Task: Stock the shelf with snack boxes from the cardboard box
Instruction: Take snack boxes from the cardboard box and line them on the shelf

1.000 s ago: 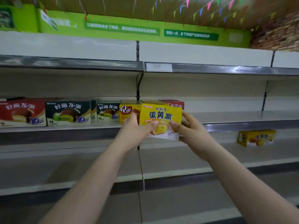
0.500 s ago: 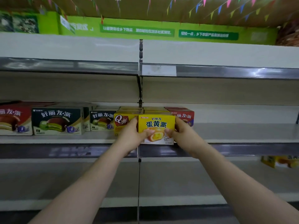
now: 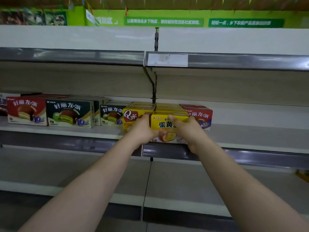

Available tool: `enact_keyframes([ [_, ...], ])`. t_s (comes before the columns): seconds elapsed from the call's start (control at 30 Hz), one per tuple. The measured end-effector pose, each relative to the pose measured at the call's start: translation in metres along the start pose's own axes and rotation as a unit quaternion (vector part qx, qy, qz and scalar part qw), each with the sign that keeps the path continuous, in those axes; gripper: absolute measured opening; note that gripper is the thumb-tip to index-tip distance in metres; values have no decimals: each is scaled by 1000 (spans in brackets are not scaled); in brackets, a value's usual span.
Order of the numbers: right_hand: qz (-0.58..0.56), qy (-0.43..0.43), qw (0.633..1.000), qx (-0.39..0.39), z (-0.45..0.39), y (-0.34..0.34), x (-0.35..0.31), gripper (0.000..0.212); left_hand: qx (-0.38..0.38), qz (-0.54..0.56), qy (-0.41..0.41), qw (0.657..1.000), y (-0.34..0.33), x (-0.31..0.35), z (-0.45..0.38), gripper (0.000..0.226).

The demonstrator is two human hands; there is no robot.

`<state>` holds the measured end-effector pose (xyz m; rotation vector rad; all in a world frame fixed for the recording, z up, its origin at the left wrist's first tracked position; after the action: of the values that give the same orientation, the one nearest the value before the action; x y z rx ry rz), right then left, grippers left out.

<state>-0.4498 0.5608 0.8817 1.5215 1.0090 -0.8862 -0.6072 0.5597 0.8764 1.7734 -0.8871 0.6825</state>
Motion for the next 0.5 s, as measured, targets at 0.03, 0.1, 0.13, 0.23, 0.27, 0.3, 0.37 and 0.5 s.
enact_keyframes([
  [0.03, -18, -2, 1000, -1, -2, 0, 1, 85, 2, -2, -4, 1000, -1, 0, 1, 63],
  [0.1, -31, -3, 1000, 0, -4, 0, 4, 80, 8, -6, -11, 1000, -3, 0, 3, 53],
  [0.13, -32, 0, 999, 3, -5, -1, 5, 76, 12, -8, -14, 1000, -3, 1, 4, 47],
  [0.23, -28, 5, 999, 18, -7, -2, 5, 73, 26, -37, -14, 999, -4, 7, 8, 40],
  [0.27, -28, 4, 999, 23, -7, -3, 6, 74, 30, -50, -13, 998, -5, 9, 11, 41],
  [0.3, -30, 8, 999, 29, -6, -3, 5, 74, 32, -61, -13, 998, -5, 11, 11, 42],
  [0.37, -39, 7, 999, 35, -5, -4, 4, 72, 37, -76, -12, 996, -5, 12, 12, 47],
  [0.5, -56, 24, 994, 89, 6, -2, 0, 70, 74, -86, -4, 994, -4, 11, 20, 68],
])
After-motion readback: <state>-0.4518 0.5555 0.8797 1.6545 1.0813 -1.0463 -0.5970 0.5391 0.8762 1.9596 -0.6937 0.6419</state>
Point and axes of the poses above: each hand's wrist, its own z-axis away from the middle knuckle, its own y-axis out of the back of the hand, x = y × z, the point moved 3 cm from there along -z, towards the middle knuckle, and after that the axes turned 7 degrees about z, right-handed, at the moved point
